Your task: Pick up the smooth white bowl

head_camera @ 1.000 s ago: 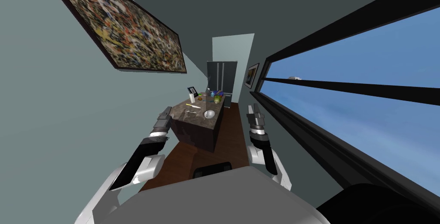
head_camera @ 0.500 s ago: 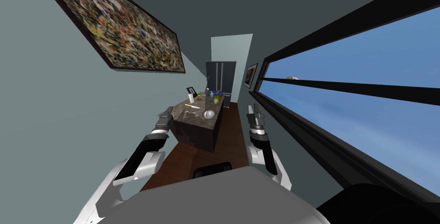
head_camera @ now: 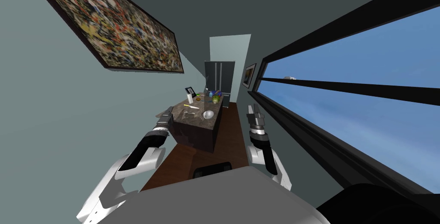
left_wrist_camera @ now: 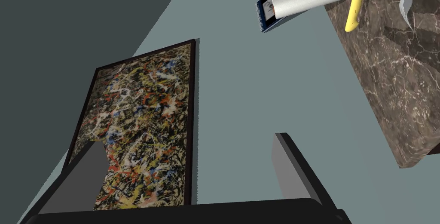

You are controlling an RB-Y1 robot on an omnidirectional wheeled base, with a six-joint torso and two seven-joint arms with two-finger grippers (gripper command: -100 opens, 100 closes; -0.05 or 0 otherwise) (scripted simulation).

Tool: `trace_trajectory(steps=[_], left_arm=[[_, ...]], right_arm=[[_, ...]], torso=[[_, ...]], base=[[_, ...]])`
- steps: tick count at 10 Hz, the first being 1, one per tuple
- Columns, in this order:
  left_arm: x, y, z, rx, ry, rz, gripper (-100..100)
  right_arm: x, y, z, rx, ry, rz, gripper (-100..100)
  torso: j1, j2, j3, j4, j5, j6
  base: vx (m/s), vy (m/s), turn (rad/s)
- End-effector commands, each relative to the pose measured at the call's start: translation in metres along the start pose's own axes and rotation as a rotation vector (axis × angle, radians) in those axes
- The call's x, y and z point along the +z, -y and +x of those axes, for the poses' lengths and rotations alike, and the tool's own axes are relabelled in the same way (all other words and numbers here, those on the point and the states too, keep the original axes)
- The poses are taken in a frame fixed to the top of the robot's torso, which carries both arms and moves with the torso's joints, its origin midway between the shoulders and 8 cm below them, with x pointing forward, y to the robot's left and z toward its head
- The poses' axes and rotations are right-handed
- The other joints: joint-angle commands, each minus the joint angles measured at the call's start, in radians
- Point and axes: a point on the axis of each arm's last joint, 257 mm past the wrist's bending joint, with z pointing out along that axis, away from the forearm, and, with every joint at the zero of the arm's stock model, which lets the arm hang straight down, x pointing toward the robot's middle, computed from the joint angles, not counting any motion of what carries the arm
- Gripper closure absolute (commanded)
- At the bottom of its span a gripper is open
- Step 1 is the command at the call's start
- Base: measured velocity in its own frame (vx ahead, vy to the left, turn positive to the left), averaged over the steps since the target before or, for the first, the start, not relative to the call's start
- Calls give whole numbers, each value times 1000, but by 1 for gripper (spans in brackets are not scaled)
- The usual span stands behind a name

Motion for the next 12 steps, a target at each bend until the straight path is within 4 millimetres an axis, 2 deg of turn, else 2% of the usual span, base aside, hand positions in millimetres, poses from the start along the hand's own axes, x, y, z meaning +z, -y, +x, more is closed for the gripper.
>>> trace_trajectory(steps=[1, 12], left_arm=[[4, -7, -2, 0, 7, -36, -100], [18, -51, -13, -27, 33, -258, -100]], right_arm=[[0, 0, 0, 0, 0, 0, 0], [0, 0, 0, 0, 0, 0, 0]], torso=[[0, 0, 0, 0, 0, 0], [-1, 0, 0, 0, 0, 0]], base=[[6, 3, -68], [7, -2, -43]])
